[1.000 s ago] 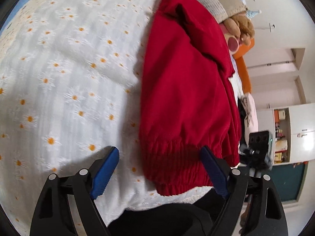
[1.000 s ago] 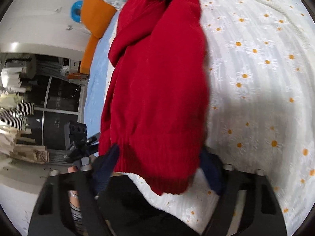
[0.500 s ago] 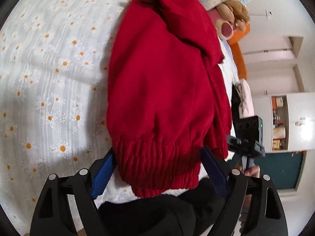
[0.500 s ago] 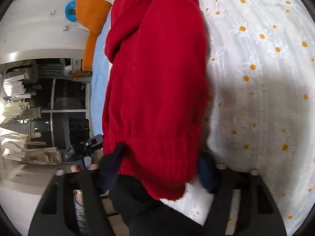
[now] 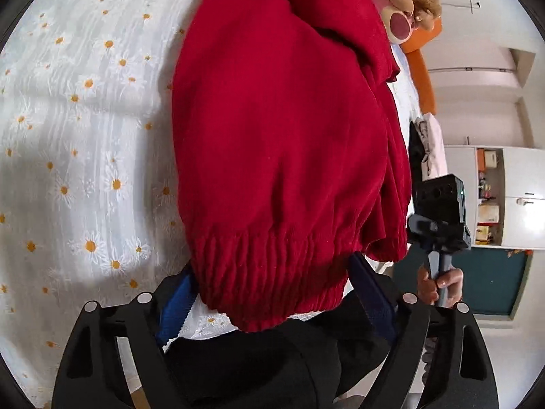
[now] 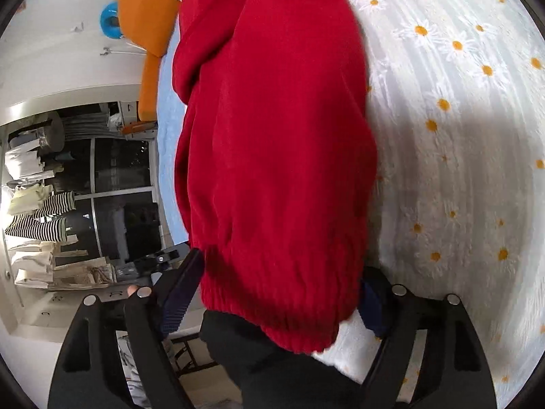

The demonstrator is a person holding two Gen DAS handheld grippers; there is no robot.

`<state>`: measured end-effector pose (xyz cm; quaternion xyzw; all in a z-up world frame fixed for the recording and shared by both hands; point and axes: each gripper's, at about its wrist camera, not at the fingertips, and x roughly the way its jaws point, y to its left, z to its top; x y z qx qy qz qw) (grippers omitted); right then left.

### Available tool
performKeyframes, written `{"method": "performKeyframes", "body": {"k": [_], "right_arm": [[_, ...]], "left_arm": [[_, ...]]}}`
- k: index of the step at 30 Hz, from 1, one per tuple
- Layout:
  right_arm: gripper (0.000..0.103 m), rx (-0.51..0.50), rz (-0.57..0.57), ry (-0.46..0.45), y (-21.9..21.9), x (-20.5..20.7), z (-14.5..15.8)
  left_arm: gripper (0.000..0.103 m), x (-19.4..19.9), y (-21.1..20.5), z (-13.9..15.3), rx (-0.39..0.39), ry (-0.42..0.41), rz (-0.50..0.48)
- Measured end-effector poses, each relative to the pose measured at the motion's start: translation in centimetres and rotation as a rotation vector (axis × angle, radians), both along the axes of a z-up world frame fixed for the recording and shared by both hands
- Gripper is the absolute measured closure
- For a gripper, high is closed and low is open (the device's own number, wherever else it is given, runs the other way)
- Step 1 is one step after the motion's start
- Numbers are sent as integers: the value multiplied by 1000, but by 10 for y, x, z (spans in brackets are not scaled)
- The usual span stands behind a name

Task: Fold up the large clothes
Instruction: 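Grasp the ribbed hem end of the folded sweater with both tools and lift it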

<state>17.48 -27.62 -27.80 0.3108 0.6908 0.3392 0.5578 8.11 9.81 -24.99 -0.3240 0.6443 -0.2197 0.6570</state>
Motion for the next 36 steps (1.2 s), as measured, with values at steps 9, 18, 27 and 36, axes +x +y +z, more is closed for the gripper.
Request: {"method": "performKeyframes", "body": {"k": [9,18,27,36], "right_arm": [[54,-142,85,-33,6,3,41],[68,38,11,-43,-15,-3,51],[72,142,-35,-213,-29,43,121],[72,158,-133,-342,-17,151,169]], "left_arm": [[49,6,7,4,33,44,23],[65,23,22,29,-246,30,102],[67,83,20,102,-373,-123,93],[67,207,48,125,-490,-170,209]]}}
